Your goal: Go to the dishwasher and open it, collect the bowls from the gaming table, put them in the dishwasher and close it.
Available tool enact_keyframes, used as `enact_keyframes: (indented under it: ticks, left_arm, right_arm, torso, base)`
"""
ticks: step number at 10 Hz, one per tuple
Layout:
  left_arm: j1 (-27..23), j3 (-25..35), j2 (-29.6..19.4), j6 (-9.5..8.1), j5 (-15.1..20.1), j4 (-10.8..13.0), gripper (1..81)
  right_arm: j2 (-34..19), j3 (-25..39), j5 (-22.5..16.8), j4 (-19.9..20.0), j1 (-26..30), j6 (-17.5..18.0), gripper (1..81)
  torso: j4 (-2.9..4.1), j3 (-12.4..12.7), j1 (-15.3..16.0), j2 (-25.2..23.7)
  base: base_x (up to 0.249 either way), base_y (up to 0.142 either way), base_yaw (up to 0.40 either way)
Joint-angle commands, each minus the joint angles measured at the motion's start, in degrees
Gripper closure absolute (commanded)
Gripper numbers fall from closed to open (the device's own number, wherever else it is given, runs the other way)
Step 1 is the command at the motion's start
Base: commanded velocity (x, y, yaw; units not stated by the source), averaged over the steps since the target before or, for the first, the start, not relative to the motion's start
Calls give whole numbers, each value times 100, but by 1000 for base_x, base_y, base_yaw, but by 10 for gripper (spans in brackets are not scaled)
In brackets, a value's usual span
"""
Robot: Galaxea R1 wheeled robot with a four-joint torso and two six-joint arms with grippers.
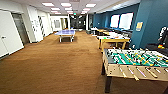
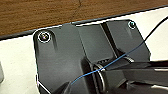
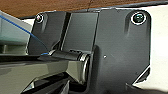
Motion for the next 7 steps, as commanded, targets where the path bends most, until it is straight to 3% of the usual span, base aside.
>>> enact_keyframes:
  ticks: [1, 7]
  left_arm:
    - [-234, -16, -23, 12, 234, -22, 10]
    - [-234, -16, -23, 4, 234, -22, 10]
  right_arm:
    - [22, 24, -268, -3, 272, -18, 10]
    - [31, 41, -268, 6, 264, -18, 10]
  torso:
    - [0, 0, 0, 0]
    - [0, 0, 2, 2]
  base:
    - [143, 0, 0]
    - [136, 11, 0]
